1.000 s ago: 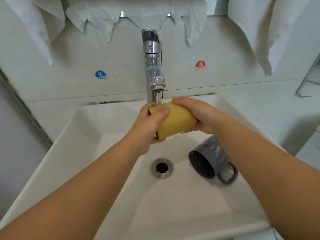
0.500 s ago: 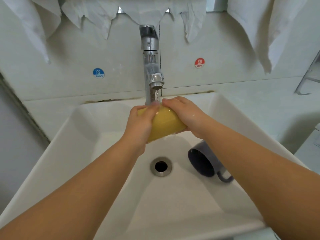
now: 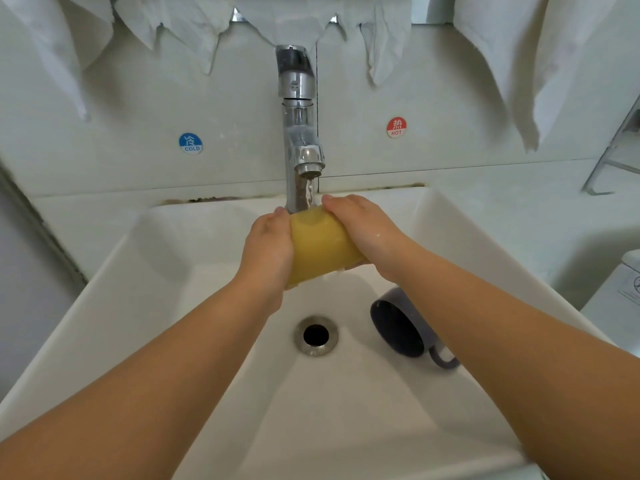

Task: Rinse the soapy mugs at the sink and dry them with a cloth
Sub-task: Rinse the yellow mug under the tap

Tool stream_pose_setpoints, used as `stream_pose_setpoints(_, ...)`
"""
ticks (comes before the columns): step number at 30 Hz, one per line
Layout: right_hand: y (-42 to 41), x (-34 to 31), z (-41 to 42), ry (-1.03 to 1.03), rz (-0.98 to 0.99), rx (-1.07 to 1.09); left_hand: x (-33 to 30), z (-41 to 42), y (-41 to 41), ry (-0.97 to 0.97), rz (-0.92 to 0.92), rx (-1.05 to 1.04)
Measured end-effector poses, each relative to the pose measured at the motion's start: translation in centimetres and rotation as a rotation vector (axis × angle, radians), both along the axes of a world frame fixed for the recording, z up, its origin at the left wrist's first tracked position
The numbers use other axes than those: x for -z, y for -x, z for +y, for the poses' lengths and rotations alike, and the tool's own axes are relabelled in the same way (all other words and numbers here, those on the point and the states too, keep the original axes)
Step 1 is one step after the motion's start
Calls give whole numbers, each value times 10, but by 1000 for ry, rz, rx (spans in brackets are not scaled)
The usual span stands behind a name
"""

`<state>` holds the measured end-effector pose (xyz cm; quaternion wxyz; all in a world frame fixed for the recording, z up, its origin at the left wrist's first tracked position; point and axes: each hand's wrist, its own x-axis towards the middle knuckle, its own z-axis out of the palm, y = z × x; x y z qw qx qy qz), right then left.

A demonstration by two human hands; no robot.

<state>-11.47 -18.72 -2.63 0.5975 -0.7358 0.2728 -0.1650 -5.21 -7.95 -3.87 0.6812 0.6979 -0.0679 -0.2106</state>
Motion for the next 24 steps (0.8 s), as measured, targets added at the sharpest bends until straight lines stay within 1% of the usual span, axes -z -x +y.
stream_pose_setpoints(3,2,-2,-3,-15,-18,18,-2,4,-1,73,111,6)
stream_pose_setpoints(5,2,-2,-2,-23,-32,34,1,6,-1,85,68,91)
stream_pose_setpoints(7,1,1,-1,5,-47,40,4,6,2,52,8,168)
stream_pose_setpoints(9,-1,3,3,36,-76,41,5,5,2,30,-19,146)
stream_pose_setpoints(13,-4,8,12,139,-144,32,2,6,-7,3,-22,25)
stream_pose_setpoints(17,-3,9,13,233,-122,-1,1,6,-5,44,115,12)
stream_pose_setpoints(20,0,7,9,290,-168,-15,2,5,-2,95,187,20)
stream_pose_setpoints(22,2,4,8,293,-229,-37,-2,9,-3,107,260,54)
stream_pose_setpoints(24,4,1,7,241,-244,-85,-8,17,-8,105,371,129)
